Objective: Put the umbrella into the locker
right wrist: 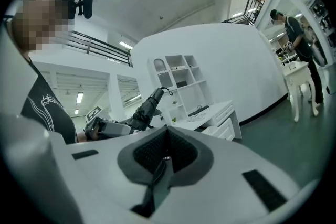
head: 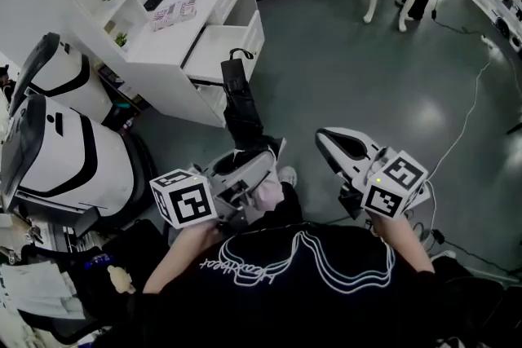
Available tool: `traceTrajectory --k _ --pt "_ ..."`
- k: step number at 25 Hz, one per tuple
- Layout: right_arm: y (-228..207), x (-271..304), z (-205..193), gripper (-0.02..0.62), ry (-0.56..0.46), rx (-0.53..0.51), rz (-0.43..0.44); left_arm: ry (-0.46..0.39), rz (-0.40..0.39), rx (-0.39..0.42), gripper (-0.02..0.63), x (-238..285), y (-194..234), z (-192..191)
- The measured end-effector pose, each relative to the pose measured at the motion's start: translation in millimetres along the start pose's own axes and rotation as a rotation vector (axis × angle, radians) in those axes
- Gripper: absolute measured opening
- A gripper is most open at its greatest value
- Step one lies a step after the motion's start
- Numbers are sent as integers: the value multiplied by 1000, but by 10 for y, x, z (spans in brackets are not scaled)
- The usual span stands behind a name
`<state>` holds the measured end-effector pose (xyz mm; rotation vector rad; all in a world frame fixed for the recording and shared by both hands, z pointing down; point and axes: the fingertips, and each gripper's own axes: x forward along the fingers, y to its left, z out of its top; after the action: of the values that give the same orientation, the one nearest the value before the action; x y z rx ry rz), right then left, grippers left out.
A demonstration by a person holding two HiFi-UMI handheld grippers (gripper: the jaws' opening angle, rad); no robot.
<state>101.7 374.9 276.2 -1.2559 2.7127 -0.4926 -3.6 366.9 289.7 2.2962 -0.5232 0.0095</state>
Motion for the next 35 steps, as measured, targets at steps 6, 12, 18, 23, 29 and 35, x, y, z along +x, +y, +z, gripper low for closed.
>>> traceTrajectory --k 6,12,18,23,29,35 --pt "-39 150 -10 3 -27 -5 -10 -8 1 6 224 -27 150 64" --pt "-147 317 -104 3 -23 -8 -12 -8 25 47 224 -25 410 75" --pt "-568 806 40 3 6 17 -4 -36 61 -26 224 113 873 498" --pt "-857 1263 39 3 50 43 -3 -47 88 -52 224 182 1297 817" --pt "-1357 1861 11 3 113 101 -35 -40 104 -114 224 398 1909 1281" --pt "-1962 2667 117 3 151 147 -47 4 128 -149 224 733 2656 1886"
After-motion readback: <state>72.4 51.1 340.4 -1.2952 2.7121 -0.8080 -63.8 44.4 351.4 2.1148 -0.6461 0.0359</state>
